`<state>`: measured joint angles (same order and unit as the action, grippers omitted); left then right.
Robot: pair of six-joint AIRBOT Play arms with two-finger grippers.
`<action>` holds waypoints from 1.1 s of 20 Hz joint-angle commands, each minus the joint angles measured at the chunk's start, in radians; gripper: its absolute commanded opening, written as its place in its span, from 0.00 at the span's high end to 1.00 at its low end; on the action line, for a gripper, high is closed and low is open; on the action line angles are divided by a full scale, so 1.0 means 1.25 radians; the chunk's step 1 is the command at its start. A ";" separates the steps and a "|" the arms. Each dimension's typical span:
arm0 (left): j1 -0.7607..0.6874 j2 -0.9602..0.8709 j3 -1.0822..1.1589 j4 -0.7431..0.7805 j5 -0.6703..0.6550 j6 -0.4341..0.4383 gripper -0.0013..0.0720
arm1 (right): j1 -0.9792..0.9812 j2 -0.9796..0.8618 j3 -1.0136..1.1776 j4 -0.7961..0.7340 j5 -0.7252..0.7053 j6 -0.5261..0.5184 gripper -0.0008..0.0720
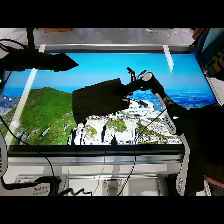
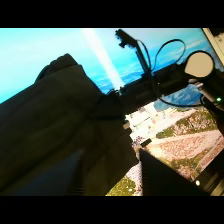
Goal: Fold the clothes and pants, and hang the long-sleeved shirts on hangers.
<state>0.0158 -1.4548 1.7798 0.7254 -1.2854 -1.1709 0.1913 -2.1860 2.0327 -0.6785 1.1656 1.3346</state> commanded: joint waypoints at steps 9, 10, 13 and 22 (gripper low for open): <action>0.051 0.159 0.001 0.287 -0.031 0.060 0.96 | -0.386 0.448 0.007 -0.291 0.242 0.283 0.95; 0.051 0.178 0.001 0.315 -0.041 0.060 0.96 | -0.433 0.486 0.007 -0.331 0.266 0.309 0.95; 0.051 0.213 0.001 0.327 -0.060 0.060 0.96 | -0.580 0.581 0.005 -0.471 0.344 0.399 0.95; 0.050 0.221 0.000 0.326 -0.062 0.060 0.96 | -0.837 0.726 -0.048 -0.909 0.536 0.450 0.95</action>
<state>0.0784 -1.1812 1.7798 1.1259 -1.3621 -1.0962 -0.7696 -1.3121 1.9823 -1.6547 1.7618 1.9430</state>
